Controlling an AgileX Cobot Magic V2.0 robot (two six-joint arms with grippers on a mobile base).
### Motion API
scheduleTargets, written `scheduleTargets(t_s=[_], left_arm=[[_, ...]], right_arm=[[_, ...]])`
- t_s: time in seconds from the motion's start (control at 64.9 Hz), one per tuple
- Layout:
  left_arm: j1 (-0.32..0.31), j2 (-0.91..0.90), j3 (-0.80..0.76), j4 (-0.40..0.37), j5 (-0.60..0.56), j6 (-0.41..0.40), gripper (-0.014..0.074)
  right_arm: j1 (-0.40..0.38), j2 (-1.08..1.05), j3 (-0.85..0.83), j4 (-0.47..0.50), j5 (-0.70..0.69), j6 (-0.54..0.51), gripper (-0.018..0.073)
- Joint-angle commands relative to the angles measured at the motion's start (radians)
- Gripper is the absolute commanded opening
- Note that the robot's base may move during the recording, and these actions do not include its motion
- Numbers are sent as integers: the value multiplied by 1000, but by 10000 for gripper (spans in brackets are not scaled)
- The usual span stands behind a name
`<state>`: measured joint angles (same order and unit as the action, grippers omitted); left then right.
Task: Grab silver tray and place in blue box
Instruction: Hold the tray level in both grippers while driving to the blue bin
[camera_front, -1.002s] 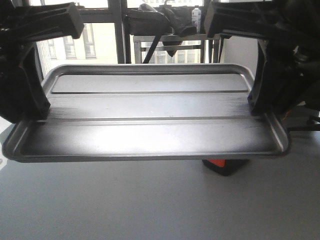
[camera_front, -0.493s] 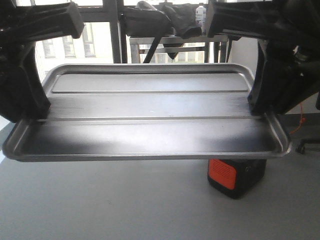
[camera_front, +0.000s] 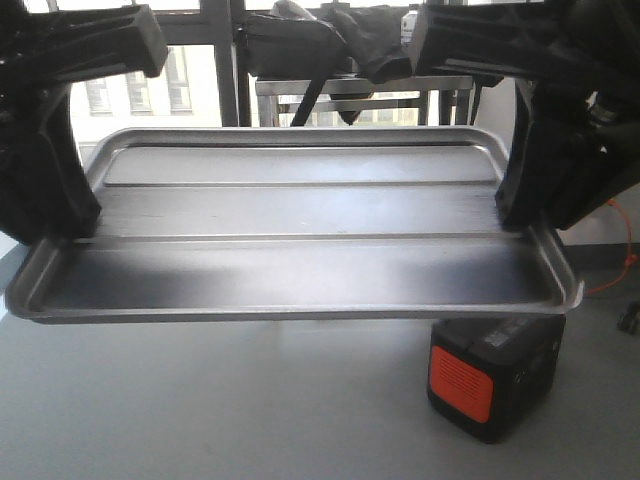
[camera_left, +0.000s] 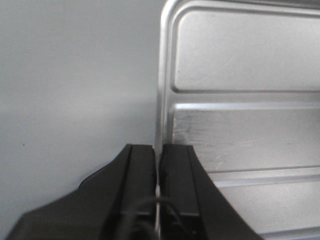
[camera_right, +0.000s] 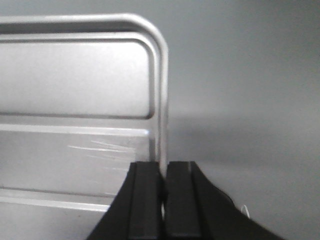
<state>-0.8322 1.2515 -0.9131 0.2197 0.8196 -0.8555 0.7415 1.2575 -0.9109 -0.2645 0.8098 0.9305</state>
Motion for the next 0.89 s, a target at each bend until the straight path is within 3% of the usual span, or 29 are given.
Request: scheduleTargets(t_s=[0.0, 0.878], left_arm=[[-5, -29, -25, 29, -15, -7, -6], [-5, -29, -25, 29, -15, -7, -6]], right_arm=[[-3, -29, -28, -40, -21, -2, 57], [-3, -29, -28, -40, -21, -2, 57]])
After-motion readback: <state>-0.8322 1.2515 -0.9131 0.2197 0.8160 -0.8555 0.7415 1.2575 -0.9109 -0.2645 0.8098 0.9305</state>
